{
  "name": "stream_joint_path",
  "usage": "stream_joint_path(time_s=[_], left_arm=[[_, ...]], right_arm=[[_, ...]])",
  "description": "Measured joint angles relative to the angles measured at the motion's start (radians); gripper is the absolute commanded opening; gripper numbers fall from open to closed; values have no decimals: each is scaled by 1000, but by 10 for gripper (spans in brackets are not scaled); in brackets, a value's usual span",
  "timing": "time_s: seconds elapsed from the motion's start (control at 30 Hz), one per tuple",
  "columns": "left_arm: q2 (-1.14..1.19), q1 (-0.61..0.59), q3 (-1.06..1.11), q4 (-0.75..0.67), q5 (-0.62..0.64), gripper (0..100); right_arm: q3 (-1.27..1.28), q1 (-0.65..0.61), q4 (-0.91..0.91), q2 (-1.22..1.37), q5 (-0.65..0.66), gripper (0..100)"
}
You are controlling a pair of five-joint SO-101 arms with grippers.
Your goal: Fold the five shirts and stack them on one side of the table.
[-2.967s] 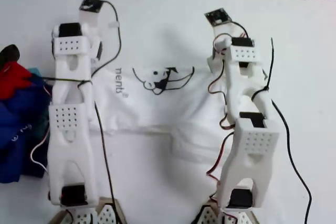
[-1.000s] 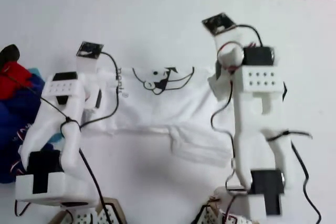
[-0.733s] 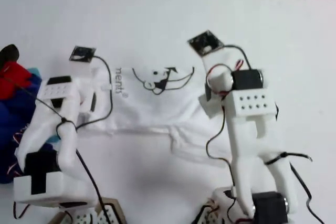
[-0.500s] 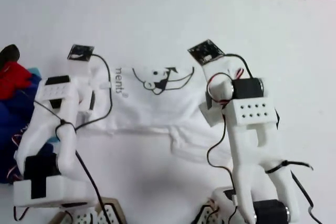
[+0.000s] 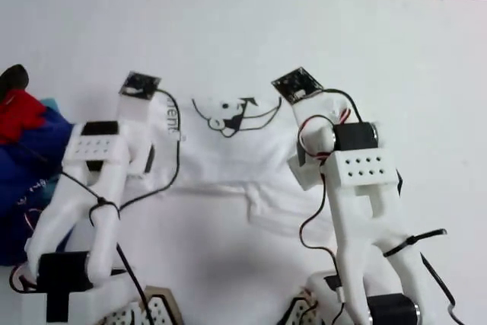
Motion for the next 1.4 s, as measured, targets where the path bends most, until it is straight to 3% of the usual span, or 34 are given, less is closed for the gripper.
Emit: stream_joint_path(time_s=[0.5, 0.9, 1.0, 1.2, 1.4], left_arm=[[-2, -43, 58, -15, -52, 27], [-2, -43, 166, -193, -55, 27], [-3, -41, 178, -213, -55, 27], [-3, -41, 186, -226, -55, 27], [-3, -41, 186, -226, -55, 27]], right_arm=[[51, -5, 0, 0, 0, 19], [290, -273, -127, 0, 94, 20], [310, -282, -192, -2, 94, 22], [353, -285, -232, 0, 94, 156], [407, -288, -236, 0, 94, 135]])
